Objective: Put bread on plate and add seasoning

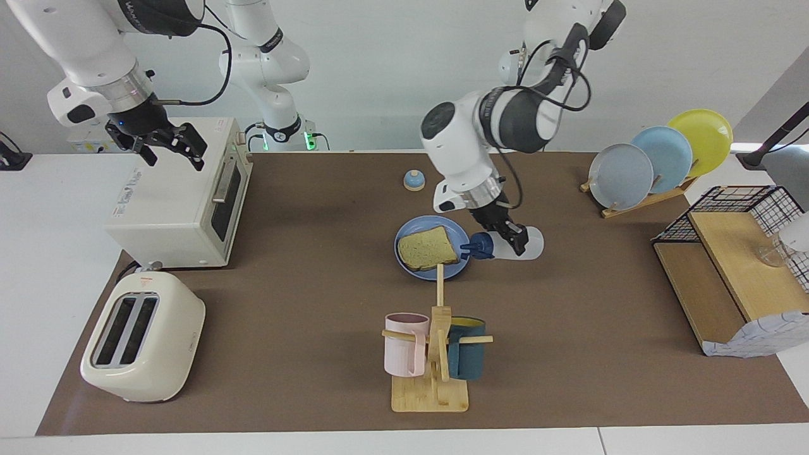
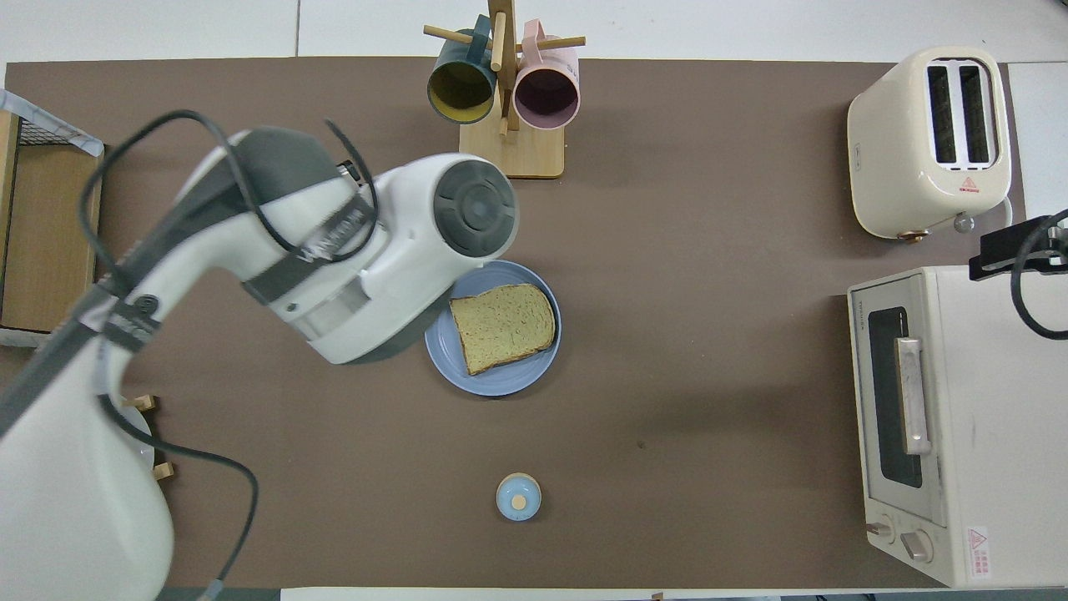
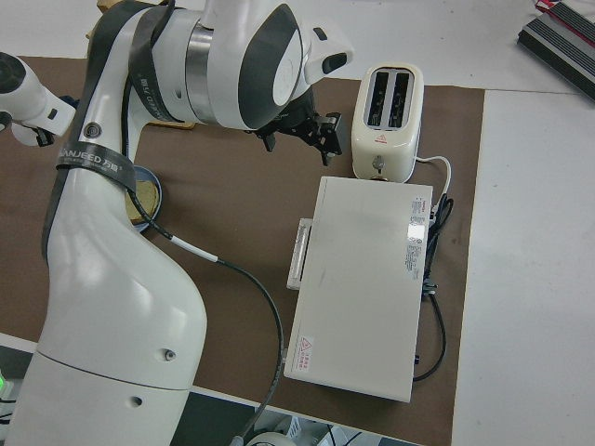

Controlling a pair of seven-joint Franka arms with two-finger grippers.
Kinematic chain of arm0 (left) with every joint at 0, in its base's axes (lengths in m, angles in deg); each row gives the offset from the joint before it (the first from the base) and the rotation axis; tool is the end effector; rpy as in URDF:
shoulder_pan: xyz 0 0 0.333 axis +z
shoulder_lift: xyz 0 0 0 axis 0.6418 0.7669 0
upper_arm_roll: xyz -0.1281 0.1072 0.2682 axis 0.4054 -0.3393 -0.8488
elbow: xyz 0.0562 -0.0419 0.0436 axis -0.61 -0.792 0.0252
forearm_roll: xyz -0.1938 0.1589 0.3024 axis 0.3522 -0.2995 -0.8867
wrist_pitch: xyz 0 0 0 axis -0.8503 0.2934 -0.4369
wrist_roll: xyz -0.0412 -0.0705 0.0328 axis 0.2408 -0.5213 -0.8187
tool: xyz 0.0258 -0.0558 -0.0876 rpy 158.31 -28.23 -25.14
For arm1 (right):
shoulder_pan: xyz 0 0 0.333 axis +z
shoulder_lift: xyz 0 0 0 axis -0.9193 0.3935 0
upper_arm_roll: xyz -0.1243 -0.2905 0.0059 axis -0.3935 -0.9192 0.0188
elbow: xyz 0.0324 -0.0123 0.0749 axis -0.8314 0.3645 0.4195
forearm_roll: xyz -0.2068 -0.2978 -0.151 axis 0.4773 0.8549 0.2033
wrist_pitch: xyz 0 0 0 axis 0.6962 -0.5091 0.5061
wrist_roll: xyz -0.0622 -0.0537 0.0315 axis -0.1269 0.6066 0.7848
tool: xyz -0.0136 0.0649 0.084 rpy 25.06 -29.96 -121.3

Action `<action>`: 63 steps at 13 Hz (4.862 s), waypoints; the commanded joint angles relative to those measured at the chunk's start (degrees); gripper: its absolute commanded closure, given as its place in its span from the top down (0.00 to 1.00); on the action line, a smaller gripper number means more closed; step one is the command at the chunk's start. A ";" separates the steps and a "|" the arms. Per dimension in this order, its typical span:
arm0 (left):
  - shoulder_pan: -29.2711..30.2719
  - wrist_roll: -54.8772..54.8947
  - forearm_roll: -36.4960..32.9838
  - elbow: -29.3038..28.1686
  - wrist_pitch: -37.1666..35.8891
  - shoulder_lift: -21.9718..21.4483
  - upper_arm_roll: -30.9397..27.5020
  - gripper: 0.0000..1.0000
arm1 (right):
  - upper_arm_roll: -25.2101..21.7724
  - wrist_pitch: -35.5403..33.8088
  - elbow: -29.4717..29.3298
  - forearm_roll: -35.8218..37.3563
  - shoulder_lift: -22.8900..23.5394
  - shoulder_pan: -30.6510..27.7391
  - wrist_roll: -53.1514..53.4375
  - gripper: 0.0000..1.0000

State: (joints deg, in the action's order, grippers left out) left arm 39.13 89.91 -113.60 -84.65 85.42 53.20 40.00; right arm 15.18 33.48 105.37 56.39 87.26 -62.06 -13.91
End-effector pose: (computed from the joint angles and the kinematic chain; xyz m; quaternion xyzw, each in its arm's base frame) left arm 0.5746 -0.3088 0.4698 -0.8765 0.4244 -0.0191 0.2266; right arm 0.5346 -0.0466 0.6230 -0.9960 0.0816 0.0372 0.0034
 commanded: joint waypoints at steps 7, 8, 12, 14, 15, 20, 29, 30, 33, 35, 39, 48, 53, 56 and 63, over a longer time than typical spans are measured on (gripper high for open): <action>14.67 -24.55 16.12 -4.31 49.26 6.48 -0.17 0.00 | 0.22 0.79 1.48 0.19 -1.23 -0.46 -0.22 1.00; 14.85 -24.55 15.94 -4.31 52.08 8.41 -0.26 0.00 | 0.22 0.79 1.48 0.19 -1.23 -0.46 -0.22 1.00; 12.40 -23.76 7.98 -0.80 57.64 16.06 -6.05 0.00 | 0.22 0.79 1.48 0.19 -1.23 -0.46 -0.22 1.00; 12.39 -24.46 3.12 -0.79 59.39 18.26 -7.56 0.00 | 0.22 0.88 1.48 0.19 -1.23 -0.46 -0.22 1.00; 12.48 -24.46 3.02 -1.23 62.97 18.88 -7.99 0.00 | 0.22 0.79 1.48 0.19 -1.23 -0.46 -0.22 1.00; 9.86 -24.63 1.97 -1.67 69.76 20.29 -13.07 0.00 | 0.22 0.79 1.48 0.19 -1.23 -0.46 -0.22 1.00; 7.91 -24.02 1.53 -4.22 72.50 20.03 -17.40 1.00 | 0.22 0.79 1.48 0.19 -1.23 -0.46 -0.22 1.00; 8.17 -23.85 1.53 -4.22 72.59 20.03 -17.40 1.00 | 0.22 0.79 1.48 0.19 -1.23 -0.46 -0.22 1.00; 8.61 -23.93 1.53 -5.36 72.85 19.25 -17.40 1.00 | 0.22 0.79 1.48 0.19 -1.23 -0.46 -0.22 1.00; 9.92 -24.37 1.53 -11.39 72.24 14.17 -17.31 1.00 | 0.22 0.79 1.48 0.19 -1.23 -0.46 -0.22 1.00; 9.77 -24.63 1.62 -26.79 63.67 -0.95 -16.79 1.00 | 0.22 0.79 1.48 0.19 -1.23 -0.46 -0.22 1.00; 7.65 -23.93 19.97 -3.73 9.97 -8.01 -1.15 1.00 | 0.22 0.79 1.48 0.19 -1.23 -0.46 -0.22 1.00; 12.81 -20.51 24.90 9.39 -8.96 -8.53 -1.49 1.00 | 0.22 0.79 1.48 0.19 -1.23 -0.46 -0.22 1.00; 15.03 -20.77 26.58 8.53 -9.33 -14.50 -1.76 1.00 | 0.22 0.79 1.48 0.19 -1.23 -0.46 -0.22 1.00; 5.23 -19.98 29.38 7.29 -7.74 -18.19 -20.58 1.00 | 0.22 0.79 1.48 0.19 -1.23 -0.46 -0.22 1.00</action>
State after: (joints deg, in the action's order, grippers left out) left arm 50.69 68.85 -86.69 -75.75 77.12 37.79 29.30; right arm 15.18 33.48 105.38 56.39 87.24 -62.06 -13.91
